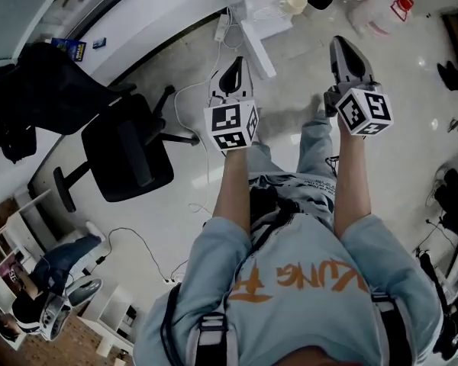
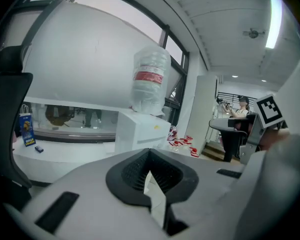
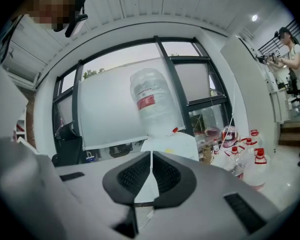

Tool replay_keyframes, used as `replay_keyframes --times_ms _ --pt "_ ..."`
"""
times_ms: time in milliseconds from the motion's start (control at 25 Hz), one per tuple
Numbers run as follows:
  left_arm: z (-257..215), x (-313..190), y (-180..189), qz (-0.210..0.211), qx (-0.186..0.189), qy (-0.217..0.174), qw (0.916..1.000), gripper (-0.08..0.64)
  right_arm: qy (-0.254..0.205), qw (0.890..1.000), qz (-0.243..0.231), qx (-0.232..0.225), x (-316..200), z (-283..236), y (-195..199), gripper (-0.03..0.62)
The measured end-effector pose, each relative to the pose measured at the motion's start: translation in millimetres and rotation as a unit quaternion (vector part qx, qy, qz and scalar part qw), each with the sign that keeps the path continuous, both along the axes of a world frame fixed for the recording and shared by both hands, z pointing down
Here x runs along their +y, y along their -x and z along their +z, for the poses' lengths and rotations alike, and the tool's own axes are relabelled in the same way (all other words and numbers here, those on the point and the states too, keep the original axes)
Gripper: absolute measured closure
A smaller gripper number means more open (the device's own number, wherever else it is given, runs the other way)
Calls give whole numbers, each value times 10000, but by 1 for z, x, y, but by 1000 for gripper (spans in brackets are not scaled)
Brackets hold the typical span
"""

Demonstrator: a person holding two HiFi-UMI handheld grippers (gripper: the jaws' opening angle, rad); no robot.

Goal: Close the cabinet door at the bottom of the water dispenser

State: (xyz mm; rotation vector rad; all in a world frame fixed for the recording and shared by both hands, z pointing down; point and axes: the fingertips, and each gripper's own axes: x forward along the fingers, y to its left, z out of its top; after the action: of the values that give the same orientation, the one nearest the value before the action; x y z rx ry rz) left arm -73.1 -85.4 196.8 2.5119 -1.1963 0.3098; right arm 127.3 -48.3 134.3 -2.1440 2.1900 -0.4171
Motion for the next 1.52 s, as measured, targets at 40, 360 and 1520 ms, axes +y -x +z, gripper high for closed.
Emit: replay_keyframes --times_ms 40,360,1520 --pt "7 -3 1 -162 -8 11 9999 549 13 9999 -152 6 -9 9 -1 561" --pt "80 -7 -19 -1009 -527 58 9935 549 546 9834 -1716 214 -39 115 4 561" --pt "344 18 -6 -74 -501 617 9968 549 1408 9695 -1983 321 17 402 74 561"
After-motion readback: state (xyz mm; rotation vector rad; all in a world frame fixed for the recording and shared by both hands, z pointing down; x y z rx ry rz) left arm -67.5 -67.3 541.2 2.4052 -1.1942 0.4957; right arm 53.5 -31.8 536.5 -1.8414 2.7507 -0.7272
